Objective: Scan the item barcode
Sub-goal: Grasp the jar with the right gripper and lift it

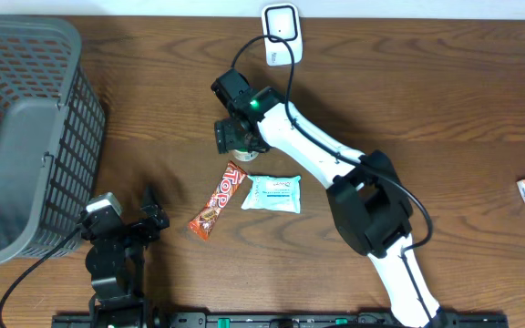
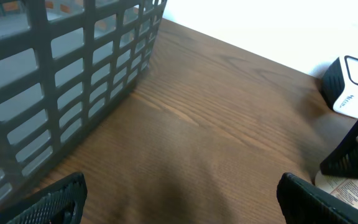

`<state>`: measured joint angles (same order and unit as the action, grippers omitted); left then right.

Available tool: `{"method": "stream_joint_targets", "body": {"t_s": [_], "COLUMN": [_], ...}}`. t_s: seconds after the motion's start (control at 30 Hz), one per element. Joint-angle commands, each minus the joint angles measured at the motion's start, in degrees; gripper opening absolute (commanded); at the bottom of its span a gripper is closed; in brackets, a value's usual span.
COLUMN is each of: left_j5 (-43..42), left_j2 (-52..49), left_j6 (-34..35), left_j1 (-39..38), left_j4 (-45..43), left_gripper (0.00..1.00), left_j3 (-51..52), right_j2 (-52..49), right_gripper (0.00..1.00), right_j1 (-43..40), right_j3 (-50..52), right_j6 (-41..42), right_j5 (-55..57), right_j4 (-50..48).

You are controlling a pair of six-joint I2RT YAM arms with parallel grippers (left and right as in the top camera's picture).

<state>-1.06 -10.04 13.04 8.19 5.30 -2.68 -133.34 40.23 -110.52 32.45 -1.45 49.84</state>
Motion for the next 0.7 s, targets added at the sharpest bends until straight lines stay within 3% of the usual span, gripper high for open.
{"method": "stream_joint_targets", "body": {"t_s": [0.0,0.23,0.4,0.67], "left_j5": [0.4,0.4,0.4,0.4], "left_j2": [-0.3,-0.1,1.3,9.0], "left_j6": [-1.0,-1.0,-1.0,-1.0], "left_j1": [0.1,0.2,0.1,0.1], "left_j4": [2.4,2.4,2.4,2.4], "left_gripper": [0.98,0.98,0.98,0.98], "left_j3": [0.7,0.7,0.7,0.7], "right_j2": [-3.4,-3.6,-3.6,-2.8], "right_gripper": [0.79,0.69,0.53,0.48], "right_j1": [0.1,0.1,-0.2,-2.9], "right_j3": [0.0,0.0,0.0,-0.1], "right_j6": [4.0,4.0,4.4,4.3], "right_j5": [0.9,1.2,1.1,-0.2], "right_j4": [0.5,2.9,4.7,11.8]}}
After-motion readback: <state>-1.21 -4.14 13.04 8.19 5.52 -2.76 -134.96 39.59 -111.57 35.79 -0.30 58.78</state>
